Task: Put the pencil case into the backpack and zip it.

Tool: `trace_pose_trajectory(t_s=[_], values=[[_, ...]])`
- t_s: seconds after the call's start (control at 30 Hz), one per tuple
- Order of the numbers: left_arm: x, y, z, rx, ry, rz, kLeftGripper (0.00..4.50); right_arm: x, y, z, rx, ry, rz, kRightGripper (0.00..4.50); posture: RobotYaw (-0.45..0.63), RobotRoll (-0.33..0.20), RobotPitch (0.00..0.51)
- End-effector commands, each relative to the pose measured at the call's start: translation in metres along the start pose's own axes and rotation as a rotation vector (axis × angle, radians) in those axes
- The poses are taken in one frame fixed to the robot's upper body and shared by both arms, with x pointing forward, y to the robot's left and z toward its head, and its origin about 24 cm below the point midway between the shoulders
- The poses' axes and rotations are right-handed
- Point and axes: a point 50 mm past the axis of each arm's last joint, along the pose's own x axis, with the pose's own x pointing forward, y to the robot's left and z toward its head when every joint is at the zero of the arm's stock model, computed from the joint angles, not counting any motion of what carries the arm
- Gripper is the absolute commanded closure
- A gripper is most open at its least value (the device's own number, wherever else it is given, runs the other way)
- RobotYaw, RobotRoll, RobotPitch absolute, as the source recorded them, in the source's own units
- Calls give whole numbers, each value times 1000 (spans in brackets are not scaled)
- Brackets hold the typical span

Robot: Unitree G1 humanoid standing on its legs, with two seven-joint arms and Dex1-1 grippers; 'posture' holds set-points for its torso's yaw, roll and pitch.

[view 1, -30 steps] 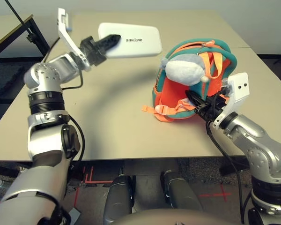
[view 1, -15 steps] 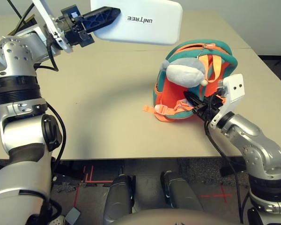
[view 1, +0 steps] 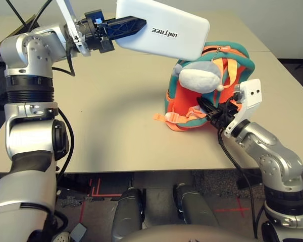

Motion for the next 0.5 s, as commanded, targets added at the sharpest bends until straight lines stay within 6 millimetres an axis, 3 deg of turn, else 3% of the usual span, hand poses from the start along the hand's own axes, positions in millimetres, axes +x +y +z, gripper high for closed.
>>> trace_pose_trajectory(t_s=[0.03,0.5], values=[[4,2,-3,33,61,-5,3209,2,2,-9,27,46,9,4169,-272,0,104],[15,4,-23,139,256,-108,3221,6,2,-7,16,47,24,4169,-260,0,102]])
